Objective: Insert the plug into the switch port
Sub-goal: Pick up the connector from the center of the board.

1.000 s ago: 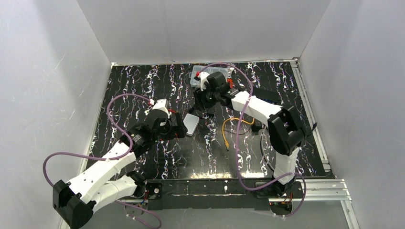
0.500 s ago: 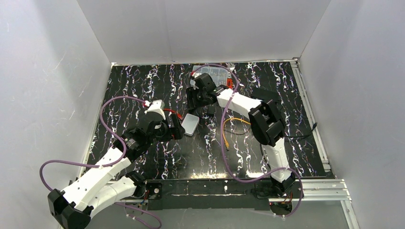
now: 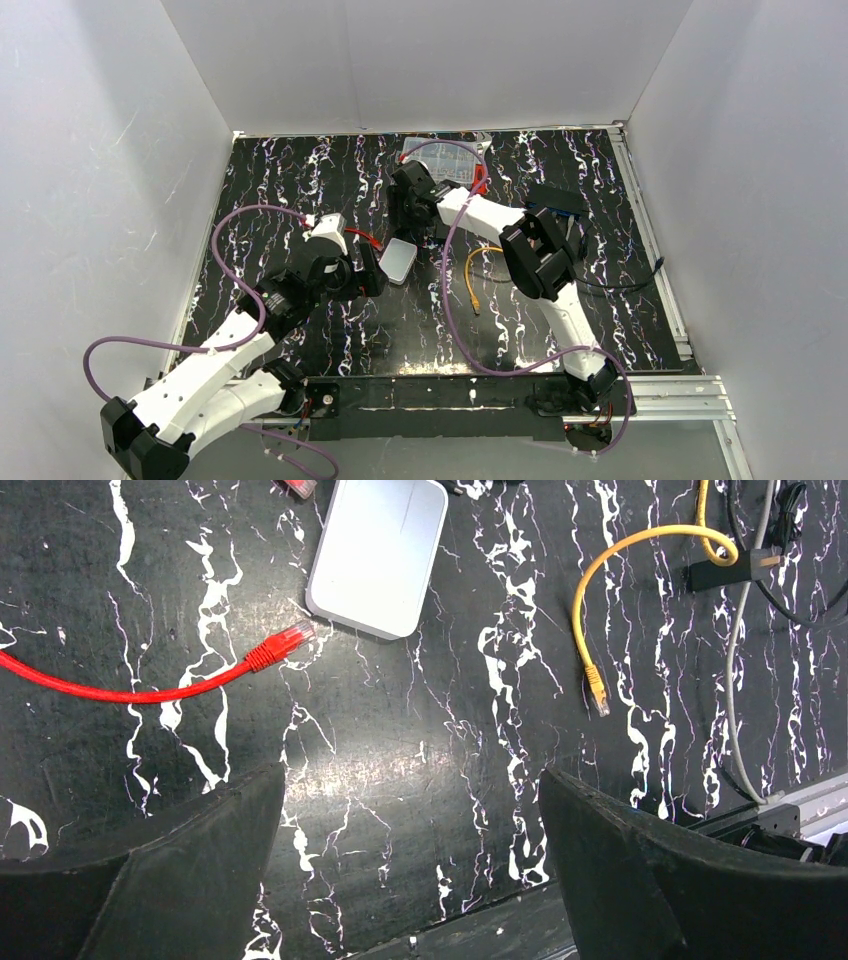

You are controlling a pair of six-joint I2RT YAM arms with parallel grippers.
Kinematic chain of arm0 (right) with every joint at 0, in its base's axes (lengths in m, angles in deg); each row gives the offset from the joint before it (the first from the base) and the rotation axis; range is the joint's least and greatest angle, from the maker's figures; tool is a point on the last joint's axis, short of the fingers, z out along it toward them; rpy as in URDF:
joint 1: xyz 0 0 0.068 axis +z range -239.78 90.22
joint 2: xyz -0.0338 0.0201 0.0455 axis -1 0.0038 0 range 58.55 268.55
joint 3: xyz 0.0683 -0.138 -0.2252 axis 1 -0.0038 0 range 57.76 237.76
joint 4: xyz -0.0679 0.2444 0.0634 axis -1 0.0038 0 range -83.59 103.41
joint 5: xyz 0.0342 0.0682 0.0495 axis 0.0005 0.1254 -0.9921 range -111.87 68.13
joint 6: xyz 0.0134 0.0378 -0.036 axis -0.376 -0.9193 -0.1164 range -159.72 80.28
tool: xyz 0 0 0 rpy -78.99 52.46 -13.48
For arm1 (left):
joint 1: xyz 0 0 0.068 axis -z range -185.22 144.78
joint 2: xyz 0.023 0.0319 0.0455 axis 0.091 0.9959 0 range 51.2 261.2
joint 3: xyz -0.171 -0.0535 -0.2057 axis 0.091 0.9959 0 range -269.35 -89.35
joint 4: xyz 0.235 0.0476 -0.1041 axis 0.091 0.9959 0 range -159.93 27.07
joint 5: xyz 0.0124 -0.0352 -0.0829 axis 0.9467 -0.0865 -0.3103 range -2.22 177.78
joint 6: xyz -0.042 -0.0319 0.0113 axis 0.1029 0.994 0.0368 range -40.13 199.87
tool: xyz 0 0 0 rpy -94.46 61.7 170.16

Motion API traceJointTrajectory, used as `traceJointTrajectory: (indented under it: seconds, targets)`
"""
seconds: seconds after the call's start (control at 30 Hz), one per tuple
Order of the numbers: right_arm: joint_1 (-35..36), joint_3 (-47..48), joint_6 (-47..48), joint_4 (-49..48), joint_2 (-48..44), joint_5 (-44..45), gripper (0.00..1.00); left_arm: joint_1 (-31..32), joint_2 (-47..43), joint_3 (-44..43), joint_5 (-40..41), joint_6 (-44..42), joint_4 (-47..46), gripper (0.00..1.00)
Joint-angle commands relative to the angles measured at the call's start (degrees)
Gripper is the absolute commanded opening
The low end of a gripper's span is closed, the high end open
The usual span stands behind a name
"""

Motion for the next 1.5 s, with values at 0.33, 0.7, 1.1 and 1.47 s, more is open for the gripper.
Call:
traceJointTrajectory:
  seconds: [0.33,0.7,1.1,1.47]
  targets:
    - [0.09,3.91,-6.01,1.16,3.24,1.42,0.41,-0.23,-2.59,0.93,0.77,-1.49,1.7,0.98]
    - [0.09,1.97,-5.92,-1.62,1.66,-1.75,0.01,-0.19,-2.2,1.21,-0.53,-1.6,1.08,0.98]
    - [-0.31,-14.38,-7.62,-15.72,-16.14,-1.33,0.01,-0.2,-2.18,-1.34,-4.58,-4.22,0.75,0.98]
    - [-2.18,-32.42,-13.24,-28.45,-33.74,-7.14,0.01,-0.26,-1.79,-4.19,-14.43,-8.98,-2.65,0.98]
